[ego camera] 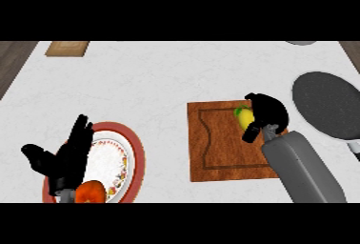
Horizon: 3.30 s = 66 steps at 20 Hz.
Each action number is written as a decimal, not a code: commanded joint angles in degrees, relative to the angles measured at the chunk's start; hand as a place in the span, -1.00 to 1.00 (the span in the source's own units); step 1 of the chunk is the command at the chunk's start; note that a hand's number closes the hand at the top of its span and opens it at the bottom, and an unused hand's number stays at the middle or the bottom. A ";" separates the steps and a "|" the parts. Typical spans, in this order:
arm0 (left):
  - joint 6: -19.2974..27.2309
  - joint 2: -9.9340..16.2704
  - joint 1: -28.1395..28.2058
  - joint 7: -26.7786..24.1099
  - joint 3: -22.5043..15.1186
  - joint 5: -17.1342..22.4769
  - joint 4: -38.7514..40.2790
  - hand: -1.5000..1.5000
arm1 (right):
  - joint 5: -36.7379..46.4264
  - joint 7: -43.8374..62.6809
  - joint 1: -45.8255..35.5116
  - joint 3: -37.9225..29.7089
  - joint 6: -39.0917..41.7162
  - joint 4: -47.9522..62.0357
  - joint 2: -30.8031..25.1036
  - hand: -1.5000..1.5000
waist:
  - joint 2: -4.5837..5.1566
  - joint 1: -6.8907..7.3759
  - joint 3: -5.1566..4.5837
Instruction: Pick the lemon from the cutting board and place it in the pan
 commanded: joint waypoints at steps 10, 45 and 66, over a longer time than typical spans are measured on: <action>0.44 -1.69 -1.81 3.67 -0.54 -1.41 3.55 0.00 | 6.27 -14.11 -1.65 0.62 -7.70 9.08 0.11 1.00 | 0.56 -0.12 -0.82; -2.51 -1.95 3.52 -0.66 0.64 -1.30 3.31 0.00 | 3.90 -12.70 18.81 -10.29 -9.17 -48.35 -7.18 1.00 | 0.68 0.06 -0.83; -1.45 -3.32 -1.04 0.79 -0.43 -3.09 4.09 0.00 | -3.16 -53.02 -4.11 -32.81 -31.60 20.63 -16.52 1.00 | 1.68 2.18 -0.64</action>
